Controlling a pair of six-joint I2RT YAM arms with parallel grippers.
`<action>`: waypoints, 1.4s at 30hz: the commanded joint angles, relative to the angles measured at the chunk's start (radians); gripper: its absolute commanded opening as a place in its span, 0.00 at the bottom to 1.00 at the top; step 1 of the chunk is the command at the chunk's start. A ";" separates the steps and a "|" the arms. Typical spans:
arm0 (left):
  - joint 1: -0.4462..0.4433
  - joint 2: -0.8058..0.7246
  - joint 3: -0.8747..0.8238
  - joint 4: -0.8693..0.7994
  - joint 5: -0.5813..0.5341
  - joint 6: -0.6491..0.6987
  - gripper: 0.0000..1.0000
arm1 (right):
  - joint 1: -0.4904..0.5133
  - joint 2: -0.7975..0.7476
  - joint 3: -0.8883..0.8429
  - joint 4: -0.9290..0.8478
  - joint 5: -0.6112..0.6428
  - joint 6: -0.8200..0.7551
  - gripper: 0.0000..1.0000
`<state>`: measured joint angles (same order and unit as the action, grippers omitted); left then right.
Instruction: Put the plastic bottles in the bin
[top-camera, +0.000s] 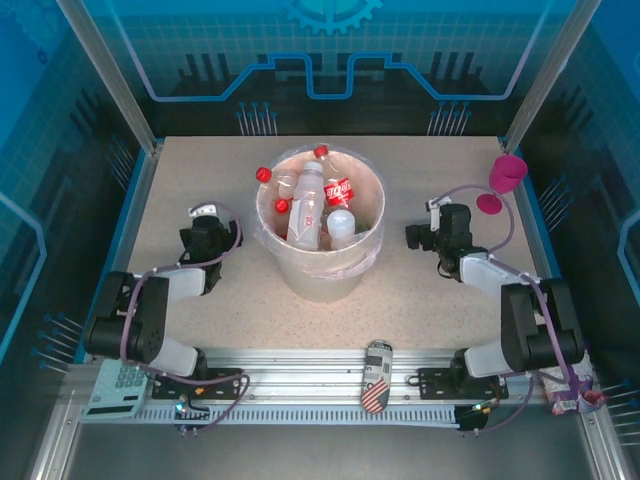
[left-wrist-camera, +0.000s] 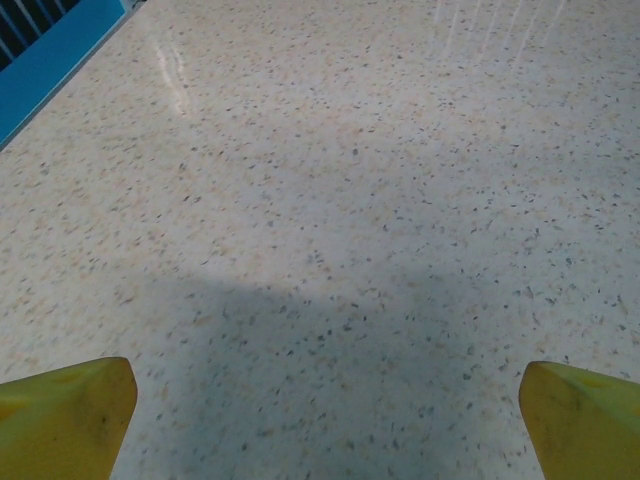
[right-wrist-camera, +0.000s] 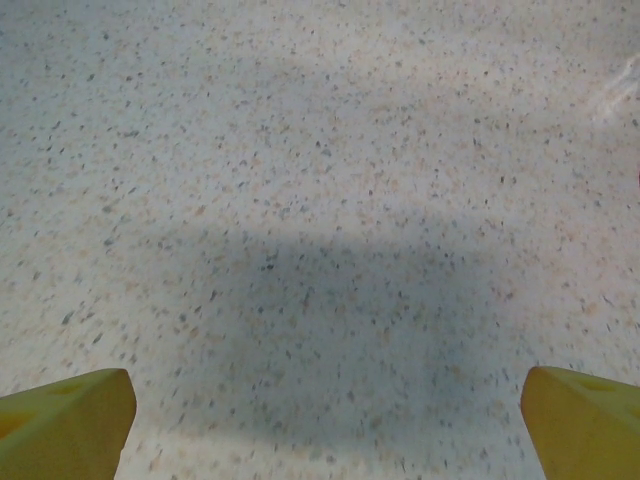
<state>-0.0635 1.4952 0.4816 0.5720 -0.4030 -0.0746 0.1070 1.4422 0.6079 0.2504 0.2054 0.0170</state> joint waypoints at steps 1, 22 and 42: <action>0.006 0.016 -0.008 0.160 0.047 0.045 0.99 | 0.028 0.042 -0.039 0.272 0.047 -0.042 1.00; 0.011 0.059 -0.113 0.382 0.125 0.061 0.99 | -0.010 0.100 -0.220 0.665 -0.009 -0.021 1.00; 0.011 0.059 -0.113 0.382 0.124 0.061 0.99 | -0.018 0.101 -0.212 0.648 -0.031 -0.018 1.00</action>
<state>-0.0616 1.5501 0.3733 0.9226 -0.2970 -0.0231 0.1017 1.5410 0.3683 0.8661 0.1822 -0.0151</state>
